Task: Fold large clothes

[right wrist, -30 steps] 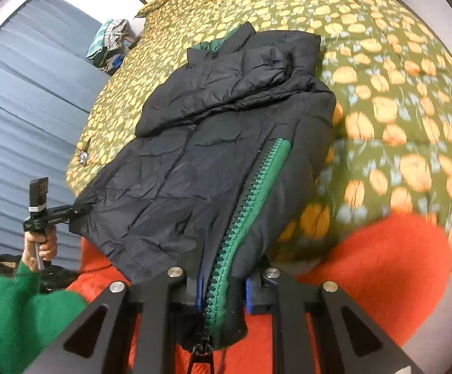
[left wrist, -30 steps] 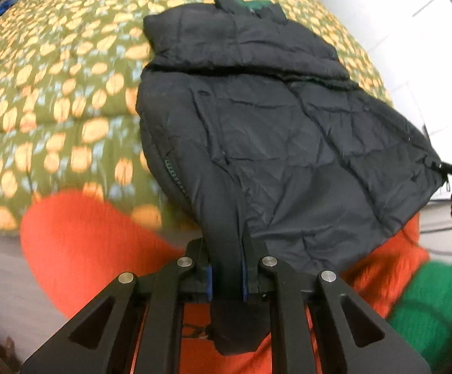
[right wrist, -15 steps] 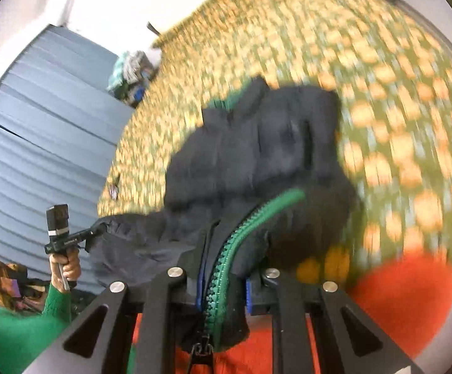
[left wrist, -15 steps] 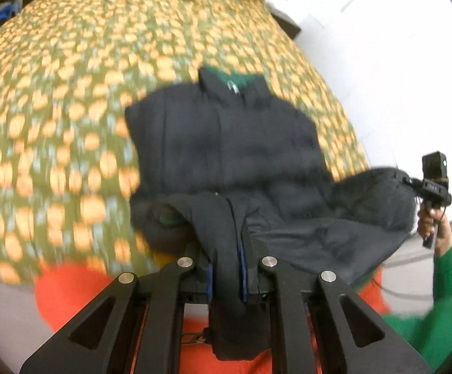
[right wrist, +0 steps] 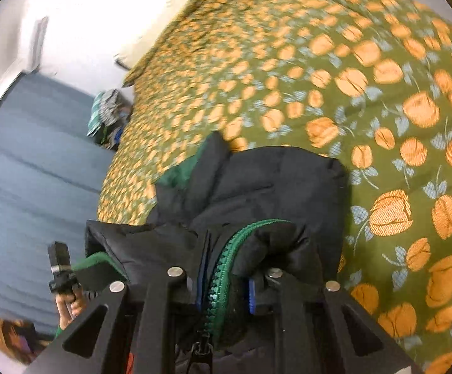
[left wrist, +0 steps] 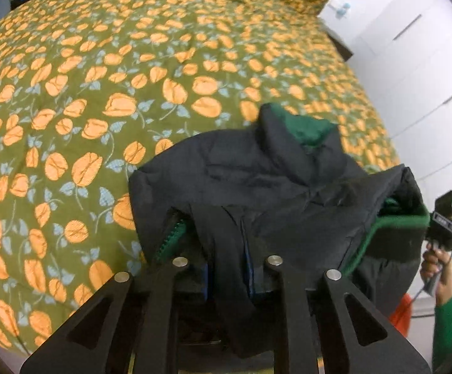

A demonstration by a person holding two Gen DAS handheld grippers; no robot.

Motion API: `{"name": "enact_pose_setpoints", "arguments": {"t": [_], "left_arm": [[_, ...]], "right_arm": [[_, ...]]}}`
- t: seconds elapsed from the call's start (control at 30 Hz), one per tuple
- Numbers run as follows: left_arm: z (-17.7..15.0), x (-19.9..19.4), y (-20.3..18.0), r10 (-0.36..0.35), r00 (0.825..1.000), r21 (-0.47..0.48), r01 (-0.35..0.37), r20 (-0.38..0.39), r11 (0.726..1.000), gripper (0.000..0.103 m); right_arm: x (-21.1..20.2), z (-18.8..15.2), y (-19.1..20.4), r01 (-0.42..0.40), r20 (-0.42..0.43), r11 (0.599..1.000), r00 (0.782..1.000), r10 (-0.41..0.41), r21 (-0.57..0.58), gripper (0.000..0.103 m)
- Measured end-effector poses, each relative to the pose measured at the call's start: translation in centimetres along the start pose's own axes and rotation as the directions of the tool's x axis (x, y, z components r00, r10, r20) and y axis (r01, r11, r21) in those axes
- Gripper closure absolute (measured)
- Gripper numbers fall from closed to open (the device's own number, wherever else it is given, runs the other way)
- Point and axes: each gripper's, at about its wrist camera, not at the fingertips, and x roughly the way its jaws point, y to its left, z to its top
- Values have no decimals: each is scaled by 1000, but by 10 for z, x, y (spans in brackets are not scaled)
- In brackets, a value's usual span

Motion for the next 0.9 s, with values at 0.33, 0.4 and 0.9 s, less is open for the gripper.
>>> {"name": "enact_pose_setpoints", "arguments": {"t": [0.33, 0.4, 0.9], "left_arm": [[32, -27, 21, -231, 968, -172, 245, 97, 954, 3], [36, -34, 25, -252, 962, -168, 267, 107, 949, 3], [0, 54, 22, 123, 992, -11, -123, -23, 992, 44]], "right_arm": [[11, 19, -37, -219, 65, 941, 976, 209, 256, 21], [3, 24, -30, -229, 87, 946, 973, 214, 228, 14], [59, 14, 2, 316, 14, 918, 947, -322, -240, 17]]}}
